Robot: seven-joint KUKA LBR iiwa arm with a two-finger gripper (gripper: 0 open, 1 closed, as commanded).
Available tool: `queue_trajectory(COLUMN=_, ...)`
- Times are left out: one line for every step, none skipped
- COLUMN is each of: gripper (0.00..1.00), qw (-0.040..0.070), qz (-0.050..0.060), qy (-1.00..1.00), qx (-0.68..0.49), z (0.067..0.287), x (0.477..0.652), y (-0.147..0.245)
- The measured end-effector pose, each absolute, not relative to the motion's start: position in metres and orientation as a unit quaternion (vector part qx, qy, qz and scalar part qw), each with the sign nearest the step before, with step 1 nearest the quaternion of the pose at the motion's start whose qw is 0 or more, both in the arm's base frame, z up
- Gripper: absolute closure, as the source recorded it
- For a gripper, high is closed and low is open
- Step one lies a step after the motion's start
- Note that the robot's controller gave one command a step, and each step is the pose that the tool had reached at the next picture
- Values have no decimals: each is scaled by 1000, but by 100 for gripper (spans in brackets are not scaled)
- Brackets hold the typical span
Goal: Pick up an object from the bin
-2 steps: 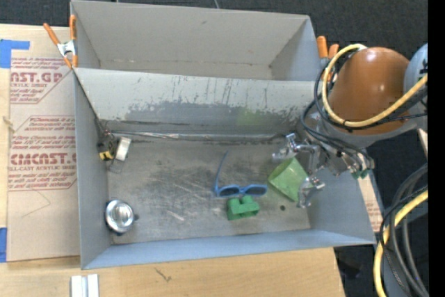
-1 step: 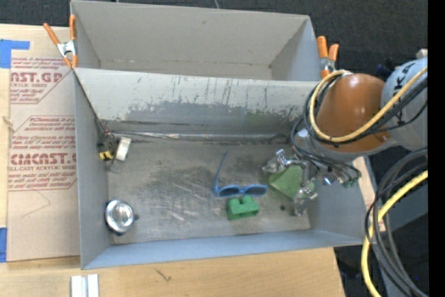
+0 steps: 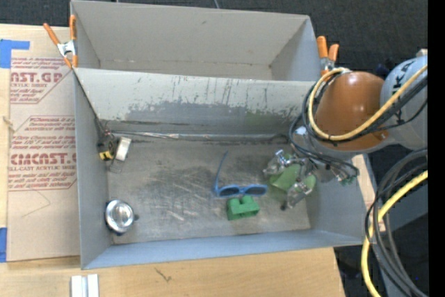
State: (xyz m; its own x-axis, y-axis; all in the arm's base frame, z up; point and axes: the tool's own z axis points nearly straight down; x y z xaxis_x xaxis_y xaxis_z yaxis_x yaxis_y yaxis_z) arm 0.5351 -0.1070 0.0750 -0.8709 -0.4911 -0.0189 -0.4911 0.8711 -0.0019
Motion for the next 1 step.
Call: queue_trajectory(gripper=100, qw=4, qz=-2, qy=963, qx=-271, z=241, x=525, y=-133)
